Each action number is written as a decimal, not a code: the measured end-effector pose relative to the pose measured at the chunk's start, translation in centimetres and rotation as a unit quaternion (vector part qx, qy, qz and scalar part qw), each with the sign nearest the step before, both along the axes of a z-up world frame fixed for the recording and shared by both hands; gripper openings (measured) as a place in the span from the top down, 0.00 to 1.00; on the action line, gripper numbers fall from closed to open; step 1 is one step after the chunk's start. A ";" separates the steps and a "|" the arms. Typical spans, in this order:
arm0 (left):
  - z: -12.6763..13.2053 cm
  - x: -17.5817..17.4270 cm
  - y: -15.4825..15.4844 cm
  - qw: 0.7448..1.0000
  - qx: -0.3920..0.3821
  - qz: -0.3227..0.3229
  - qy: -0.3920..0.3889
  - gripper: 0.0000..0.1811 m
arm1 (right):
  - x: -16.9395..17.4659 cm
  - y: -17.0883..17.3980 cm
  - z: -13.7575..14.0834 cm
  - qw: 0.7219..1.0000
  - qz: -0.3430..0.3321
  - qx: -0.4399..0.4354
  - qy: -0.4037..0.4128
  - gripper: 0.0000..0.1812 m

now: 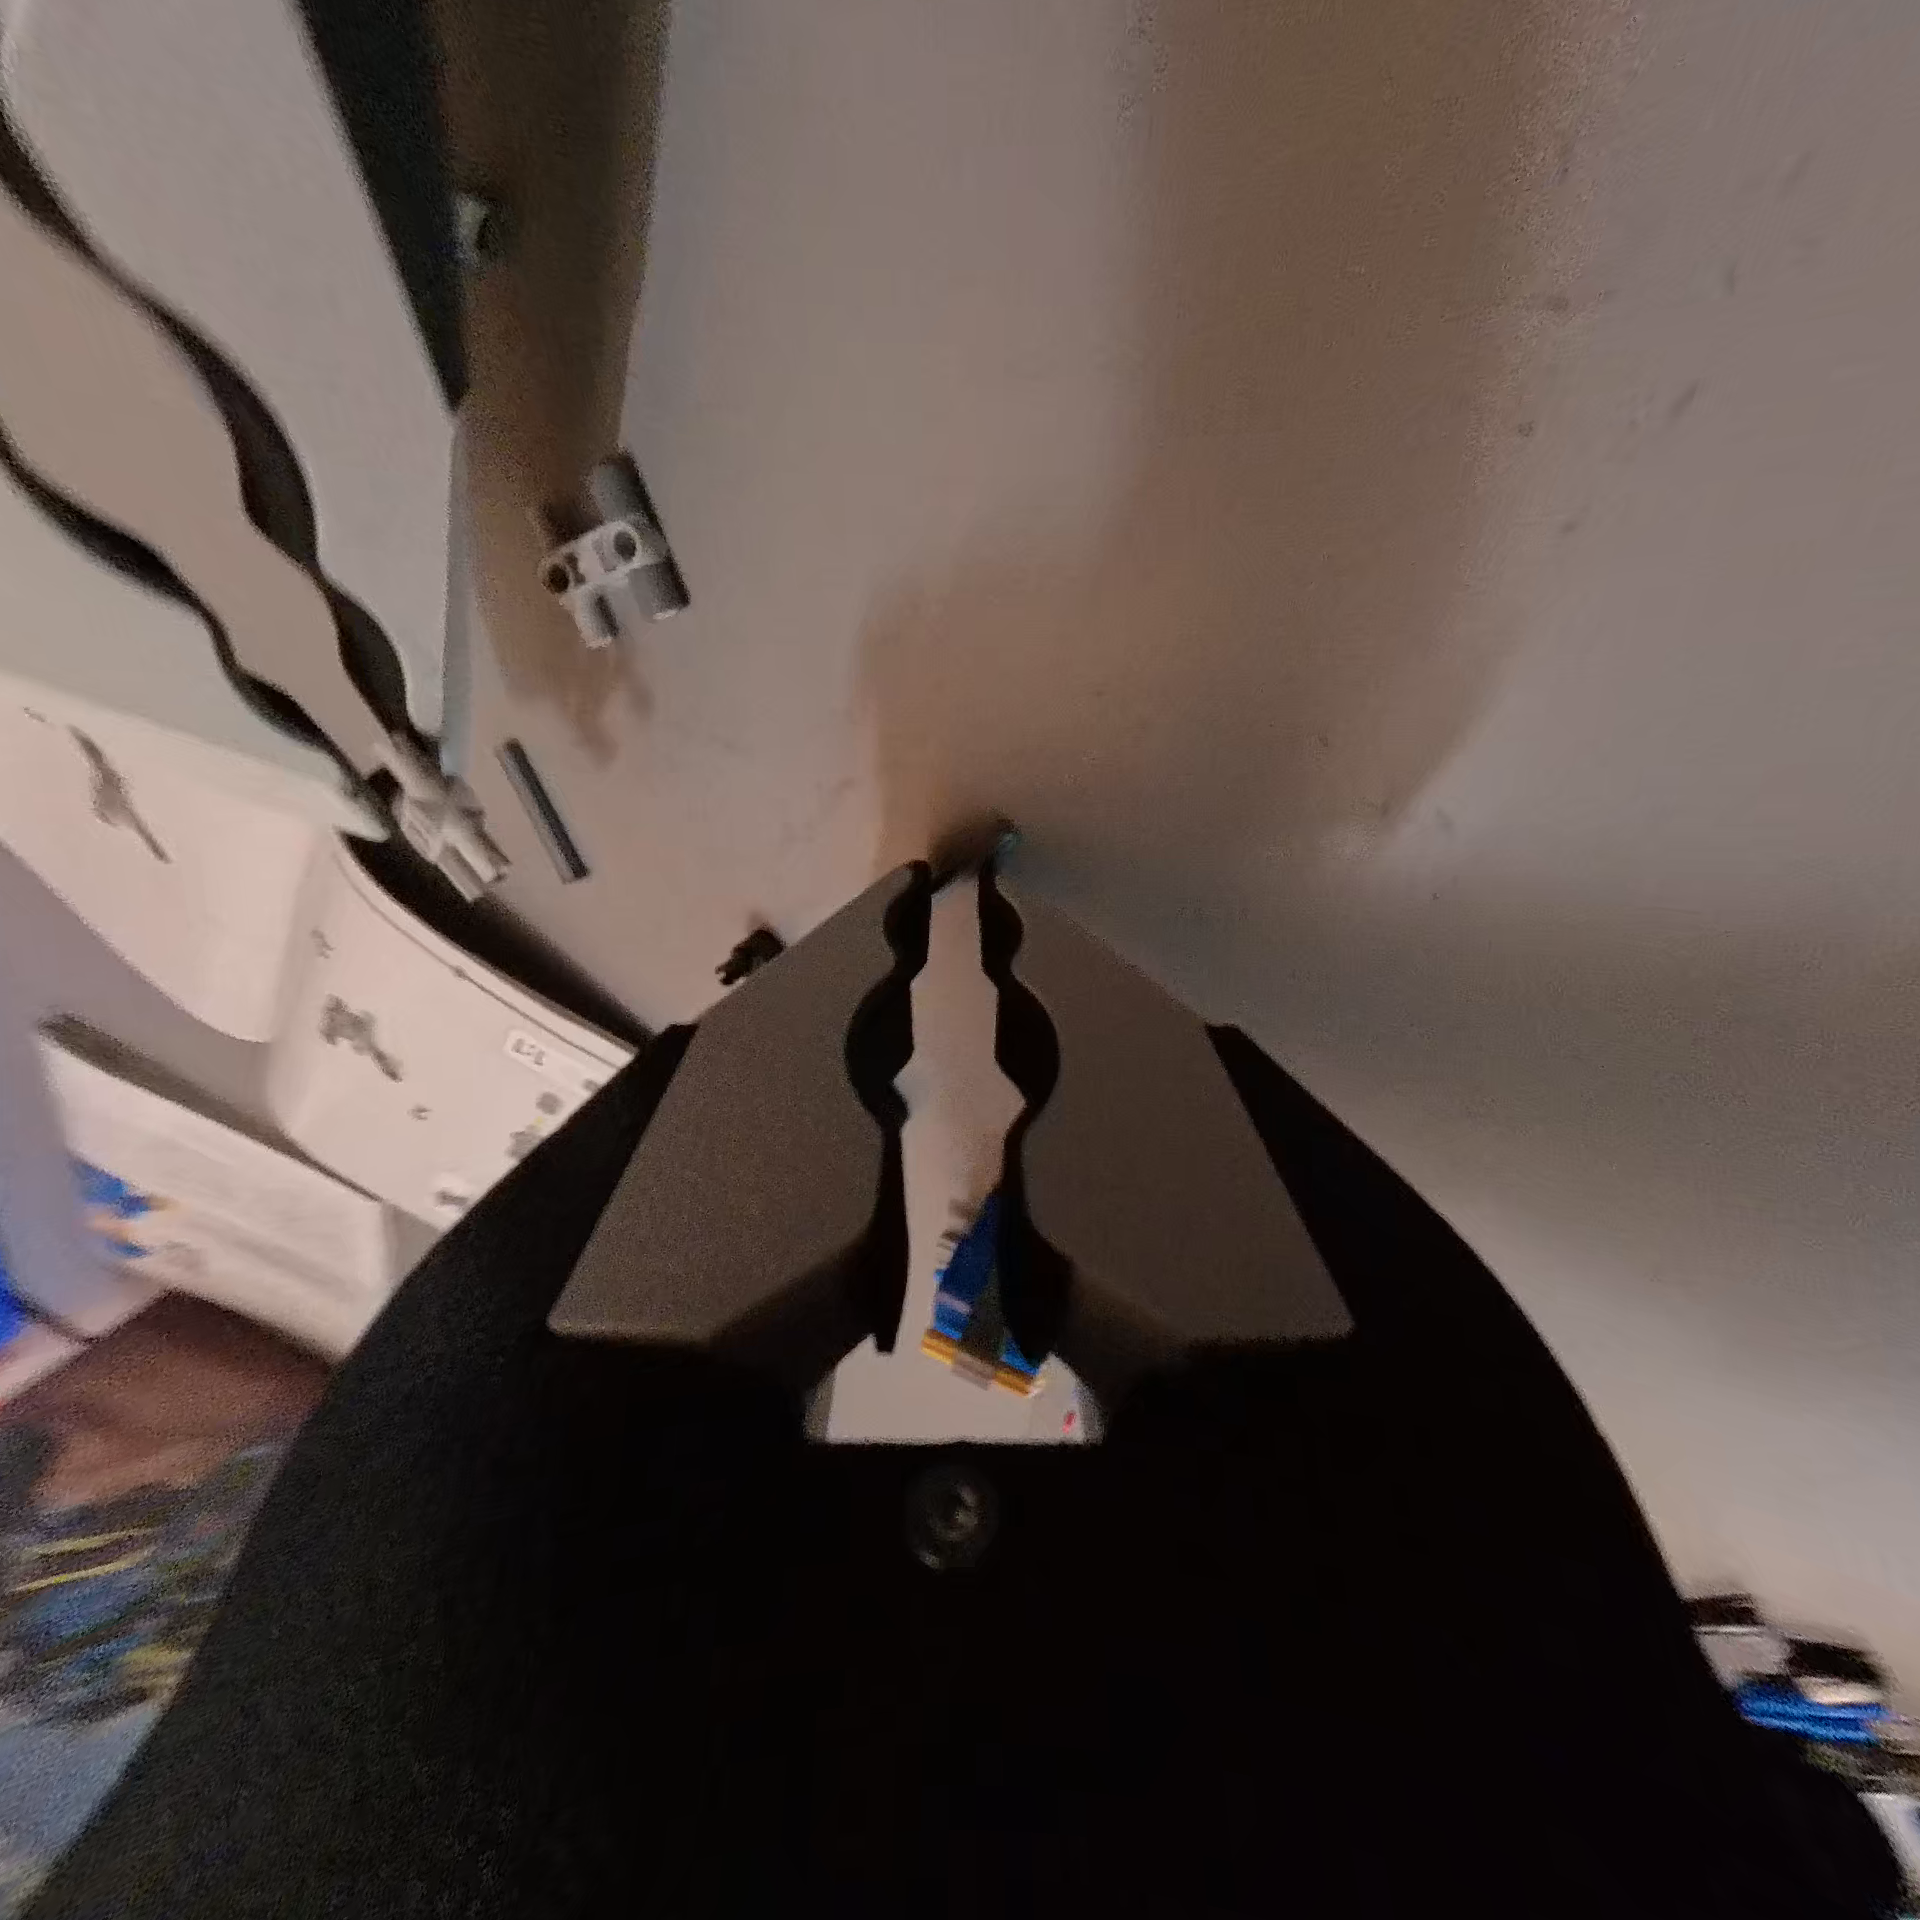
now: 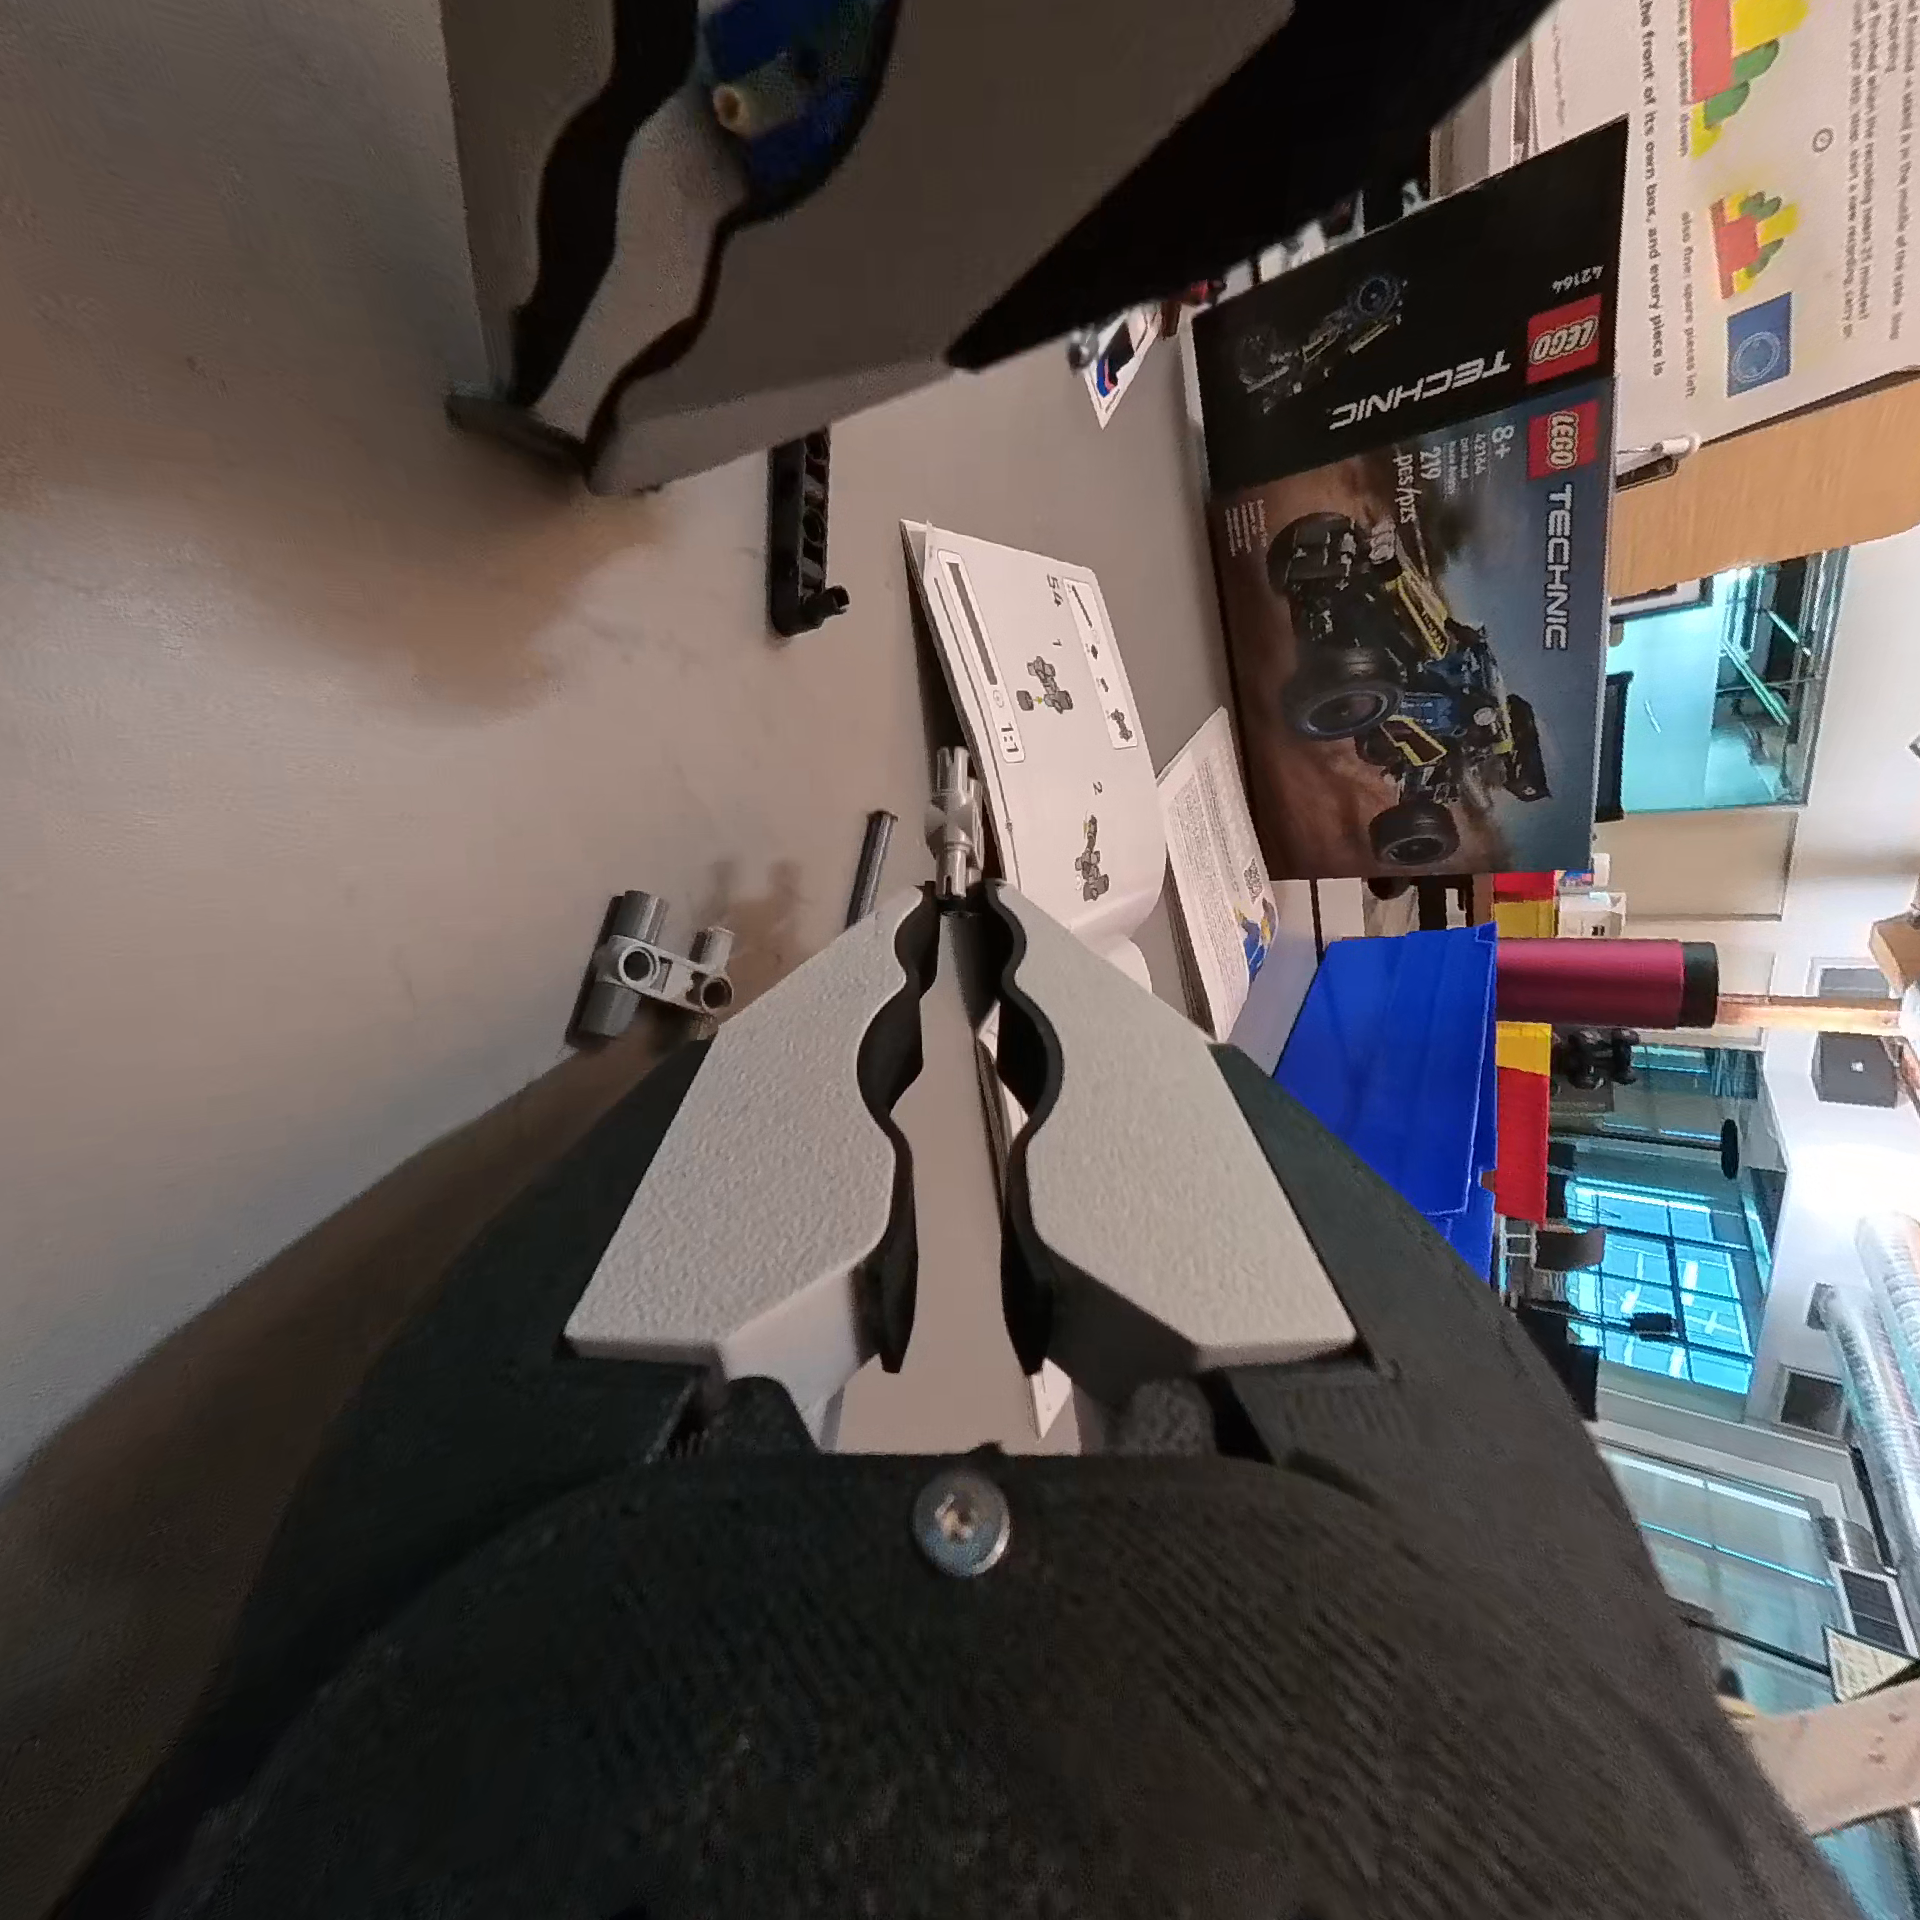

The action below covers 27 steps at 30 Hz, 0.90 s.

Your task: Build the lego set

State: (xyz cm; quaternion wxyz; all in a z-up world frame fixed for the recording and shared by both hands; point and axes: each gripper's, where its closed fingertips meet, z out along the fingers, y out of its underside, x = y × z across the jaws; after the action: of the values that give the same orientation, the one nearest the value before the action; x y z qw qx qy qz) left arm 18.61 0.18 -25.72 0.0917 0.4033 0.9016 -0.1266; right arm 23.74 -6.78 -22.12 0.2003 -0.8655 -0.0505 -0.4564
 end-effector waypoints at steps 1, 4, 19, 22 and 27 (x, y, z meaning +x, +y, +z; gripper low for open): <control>0.0 -0.1 -0.1 0.999 -0.001 0.029 0.032 0.97 | 0.0 0.0 0.0 1.000 0.001 0.005 0.001 0.97; -0.1 -0.8 -0.3 0.982 -0.020 0.118 0.144 0.99 | 0.0 0.0 -0.1 1.000 0.004 0.018 0.007 0.97; 5.9 0.6 -3.8 0.691 -0.349 0.517 0.365 0.99 | 0.3 1.7 2.4 0.980 -0.015 0.195 0.024 0.98; 7.4 1.7 -3.7 0.628 -0.426 0.537 0.368 0.99 | 0.1 2.6 3.6 0.967 -0.015 0.252 0.044 0.97; 9.0 2.2 -3.4 0.583 -0.477 0.538 0.378 1.00 | -0.3 3.7 4.2 0.955 -0.001 0.290 0.066 0.98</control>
State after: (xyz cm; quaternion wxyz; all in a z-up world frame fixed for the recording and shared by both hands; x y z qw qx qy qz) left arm 20.79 -3.26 -16.77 -0.0267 -0.3414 0.7169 -0.6073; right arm 23.47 -3.07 -17.87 0.4452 -0.7984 0.0981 -0.3934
